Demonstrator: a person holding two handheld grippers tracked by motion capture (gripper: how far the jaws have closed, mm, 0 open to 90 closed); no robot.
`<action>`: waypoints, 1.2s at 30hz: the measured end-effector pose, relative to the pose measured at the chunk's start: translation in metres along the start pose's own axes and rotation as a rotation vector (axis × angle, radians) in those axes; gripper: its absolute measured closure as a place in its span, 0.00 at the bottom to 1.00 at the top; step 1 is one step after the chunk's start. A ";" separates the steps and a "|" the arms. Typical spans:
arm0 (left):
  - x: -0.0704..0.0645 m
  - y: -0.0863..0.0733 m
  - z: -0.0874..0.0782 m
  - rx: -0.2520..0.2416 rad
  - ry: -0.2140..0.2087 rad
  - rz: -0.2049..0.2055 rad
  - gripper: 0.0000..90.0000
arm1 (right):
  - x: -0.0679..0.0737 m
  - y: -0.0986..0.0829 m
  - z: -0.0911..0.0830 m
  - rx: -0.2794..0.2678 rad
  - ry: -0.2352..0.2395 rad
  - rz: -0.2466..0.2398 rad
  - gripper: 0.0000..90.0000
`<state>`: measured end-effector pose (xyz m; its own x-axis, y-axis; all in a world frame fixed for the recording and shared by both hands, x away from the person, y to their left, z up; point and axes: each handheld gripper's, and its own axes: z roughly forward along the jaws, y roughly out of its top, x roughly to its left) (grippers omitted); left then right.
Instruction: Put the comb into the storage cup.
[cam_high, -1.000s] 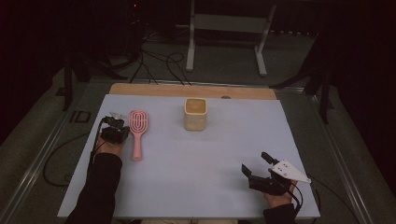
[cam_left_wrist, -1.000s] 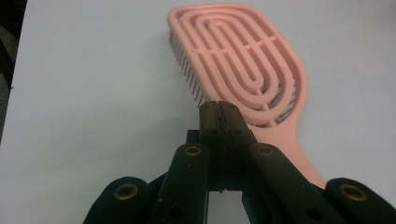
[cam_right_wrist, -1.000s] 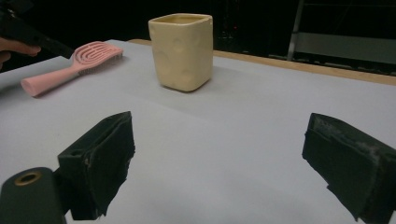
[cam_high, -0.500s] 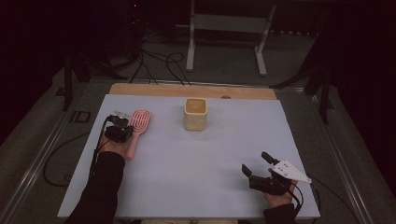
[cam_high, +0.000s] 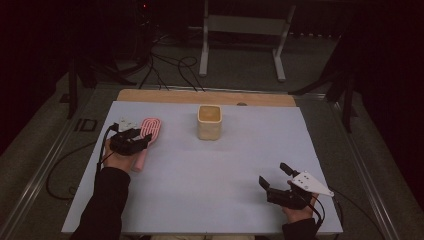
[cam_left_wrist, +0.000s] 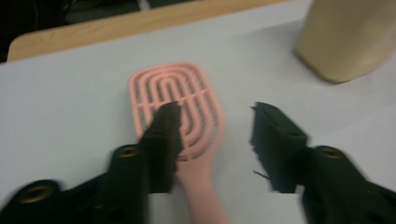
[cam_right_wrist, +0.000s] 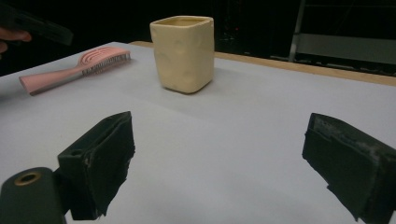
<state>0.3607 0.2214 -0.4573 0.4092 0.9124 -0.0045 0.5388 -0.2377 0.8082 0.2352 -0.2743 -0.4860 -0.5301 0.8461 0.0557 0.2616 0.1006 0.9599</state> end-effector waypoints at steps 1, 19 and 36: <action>-0.005 -0.001 -0.010 -0.042 0.002 0.015 0.42 | 0.000 0.000 0.000 0.000 -0.001 -0.001 0.10; -0.025 -0.040 -0.072 -0.222 -0.119 0.020 0.00 | 0.002 0.001 0.000 0.001 0.014 -0.006 0.10; -0.027 -0.090 -0.084 -0.236 -0.091 0.028 0.00 | 0.004 0.002 0.000 -0.010 0.024 -0.005 0.10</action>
<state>0.2391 0.2460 -0.4801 0.4921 0.8702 -0.0243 0.3437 -0.1686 0.9238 0.2336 -0.2712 -0.4840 -0.5510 0.8326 0.0571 0.2507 0.0998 0.9629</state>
